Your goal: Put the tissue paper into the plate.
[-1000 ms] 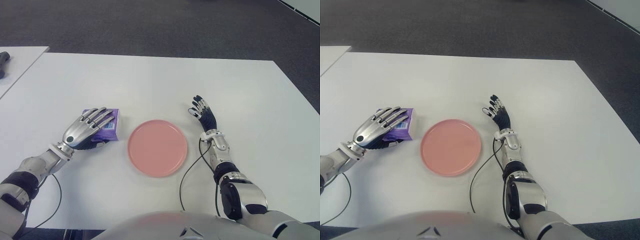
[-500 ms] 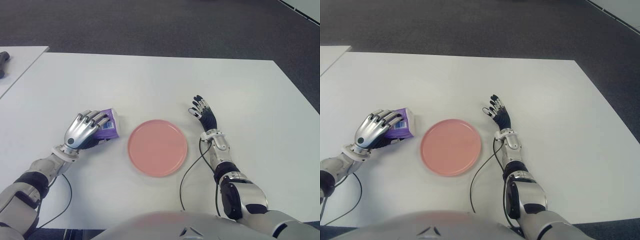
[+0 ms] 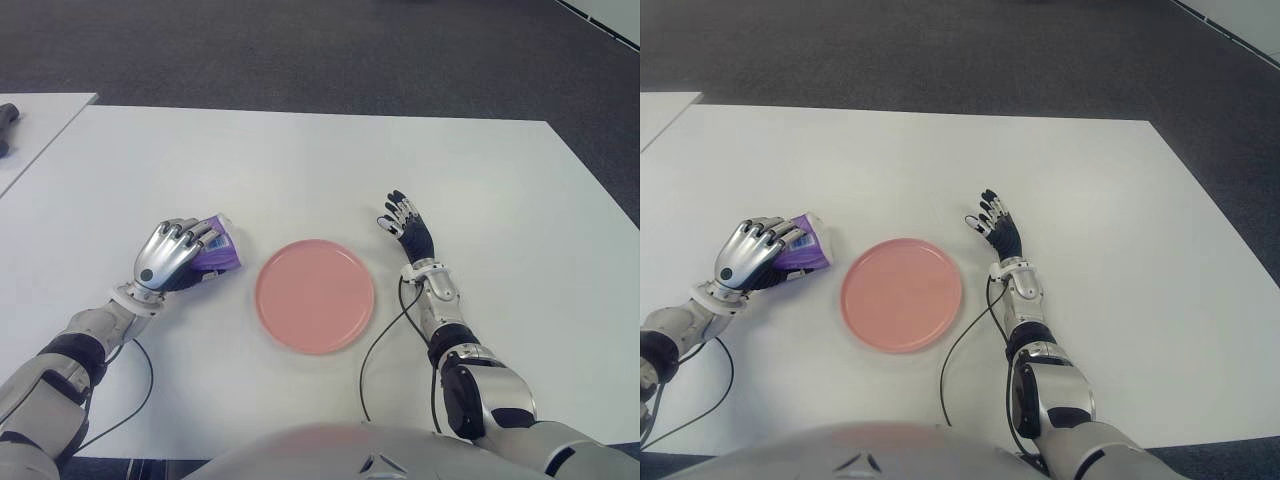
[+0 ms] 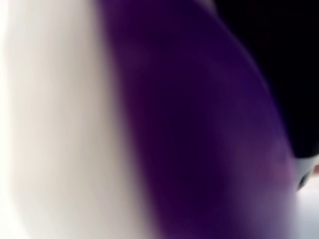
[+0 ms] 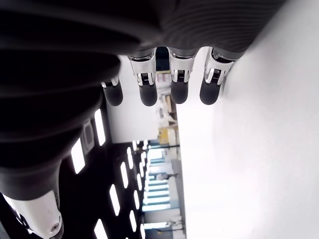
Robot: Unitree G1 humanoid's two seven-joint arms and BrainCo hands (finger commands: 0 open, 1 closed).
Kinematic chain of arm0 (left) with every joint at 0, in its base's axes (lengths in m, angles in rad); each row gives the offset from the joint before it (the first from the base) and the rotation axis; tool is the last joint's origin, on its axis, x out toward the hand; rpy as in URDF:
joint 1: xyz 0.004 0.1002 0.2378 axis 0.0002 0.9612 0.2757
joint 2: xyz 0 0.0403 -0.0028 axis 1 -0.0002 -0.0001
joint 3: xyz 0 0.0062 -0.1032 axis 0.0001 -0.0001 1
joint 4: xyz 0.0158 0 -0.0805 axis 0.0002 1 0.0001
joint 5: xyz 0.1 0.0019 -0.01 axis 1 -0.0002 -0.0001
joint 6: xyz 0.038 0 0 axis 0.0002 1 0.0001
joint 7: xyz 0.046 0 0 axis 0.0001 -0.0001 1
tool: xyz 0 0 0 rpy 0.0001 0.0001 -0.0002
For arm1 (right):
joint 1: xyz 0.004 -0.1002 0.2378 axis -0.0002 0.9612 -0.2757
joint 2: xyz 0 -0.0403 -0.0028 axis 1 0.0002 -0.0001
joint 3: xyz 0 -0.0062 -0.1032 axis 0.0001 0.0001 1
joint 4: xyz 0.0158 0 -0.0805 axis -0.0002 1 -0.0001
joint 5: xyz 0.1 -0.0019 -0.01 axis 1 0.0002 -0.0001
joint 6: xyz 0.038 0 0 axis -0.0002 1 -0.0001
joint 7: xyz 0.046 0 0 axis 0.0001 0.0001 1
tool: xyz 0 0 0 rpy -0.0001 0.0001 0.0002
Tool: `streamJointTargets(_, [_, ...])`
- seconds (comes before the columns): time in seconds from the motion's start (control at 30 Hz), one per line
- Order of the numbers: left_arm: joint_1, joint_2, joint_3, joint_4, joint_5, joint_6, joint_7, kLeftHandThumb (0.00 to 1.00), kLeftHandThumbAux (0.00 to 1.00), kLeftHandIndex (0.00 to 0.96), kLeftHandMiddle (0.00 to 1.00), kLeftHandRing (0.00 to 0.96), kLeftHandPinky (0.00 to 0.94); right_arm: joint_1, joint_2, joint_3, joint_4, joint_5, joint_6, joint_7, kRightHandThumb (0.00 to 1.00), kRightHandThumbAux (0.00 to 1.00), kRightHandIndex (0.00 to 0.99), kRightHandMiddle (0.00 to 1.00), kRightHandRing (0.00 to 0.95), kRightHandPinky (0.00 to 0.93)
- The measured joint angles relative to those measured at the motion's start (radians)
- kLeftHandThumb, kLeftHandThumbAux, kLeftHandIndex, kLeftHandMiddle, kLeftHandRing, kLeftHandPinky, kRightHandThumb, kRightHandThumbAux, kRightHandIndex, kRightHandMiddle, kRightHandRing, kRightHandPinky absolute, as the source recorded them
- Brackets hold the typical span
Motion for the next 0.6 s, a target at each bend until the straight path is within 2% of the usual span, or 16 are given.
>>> streamJointTargets(0.6, [-0.039,-0.053,-0.022,0.025,-0.029,-0.003,-0.004,0.732,0.696,0.444,0.849,0.855,0.868,-0.001,-0.002,0.0,0.002,0.001,0.0,0.0,0.098,0.707,0.0,0.0,0.0,0.0])
